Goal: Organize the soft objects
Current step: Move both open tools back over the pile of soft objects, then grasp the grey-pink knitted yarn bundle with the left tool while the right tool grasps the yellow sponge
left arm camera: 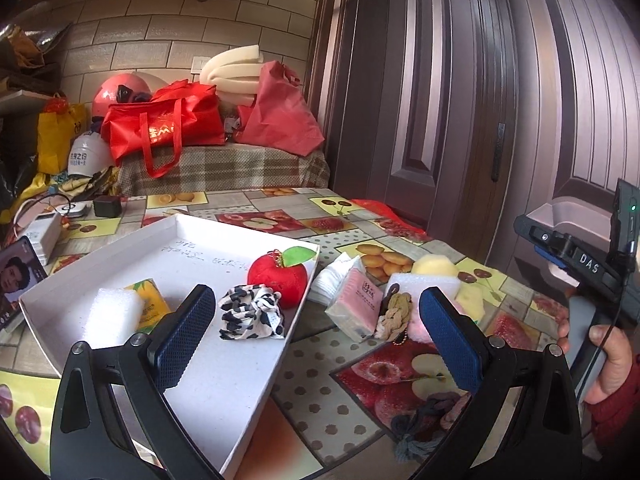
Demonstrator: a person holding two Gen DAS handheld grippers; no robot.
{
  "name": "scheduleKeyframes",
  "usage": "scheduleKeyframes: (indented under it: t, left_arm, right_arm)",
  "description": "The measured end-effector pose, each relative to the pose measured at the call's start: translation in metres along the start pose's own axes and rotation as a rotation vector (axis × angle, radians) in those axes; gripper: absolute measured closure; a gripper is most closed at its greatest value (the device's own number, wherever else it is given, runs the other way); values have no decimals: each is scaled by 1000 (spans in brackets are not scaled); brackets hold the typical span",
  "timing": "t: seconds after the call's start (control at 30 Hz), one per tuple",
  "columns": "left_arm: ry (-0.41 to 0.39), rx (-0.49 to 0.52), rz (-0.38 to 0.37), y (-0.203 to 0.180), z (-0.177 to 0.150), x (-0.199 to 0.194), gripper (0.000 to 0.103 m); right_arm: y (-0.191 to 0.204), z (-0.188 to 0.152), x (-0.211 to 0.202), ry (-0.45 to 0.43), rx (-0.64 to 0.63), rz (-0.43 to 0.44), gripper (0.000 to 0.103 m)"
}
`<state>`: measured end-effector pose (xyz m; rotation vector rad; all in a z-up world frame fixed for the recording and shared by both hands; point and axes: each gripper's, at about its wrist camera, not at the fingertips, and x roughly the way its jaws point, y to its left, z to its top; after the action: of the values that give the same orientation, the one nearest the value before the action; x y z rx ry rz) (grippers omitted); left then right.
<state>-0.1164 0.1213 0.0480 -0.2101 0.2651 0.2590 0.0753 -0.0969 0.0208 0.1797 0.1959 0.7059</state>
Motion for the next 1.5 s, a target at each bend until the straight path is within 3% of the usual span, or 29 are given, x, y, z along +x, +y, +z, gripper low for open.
scheduleKeyframes:
  t: [0.07,0.67,0.87,1.03,1.1,1.17,1.37,1.5]
  left_arm:
    - [22,-31,-60,2,0,4,0]
    - [53,70,-36,-21,-3,8,0]
    - [69,47,-122,-15,-3,7,0]
    - [188,132,-241,-41,-9,17,0]
    - [290,154,-331,-55,-15,26,0]
    - [375,183,-374,-68,-22,33,0]
    - [548,218,-384,-79,-38,48,1]
    - [591,232,-355,-79,-44,51,1]
  right_arm:
    - [1,0,-1,0,-6,1,0]
    - [-23,3,-4,-22,113,-21,0]
    - [-23,3,-4,-22,110,-33,0]
    - [-24,2,1,0,112,-45,0]
    - [-25,1,7,44,104,-48,0]
    - [-22,0,19,136,44,-46,0]
    - [-13,-9,56,393,-274,-38,0]
    - [-18,-20,78,530,-349,25,0]
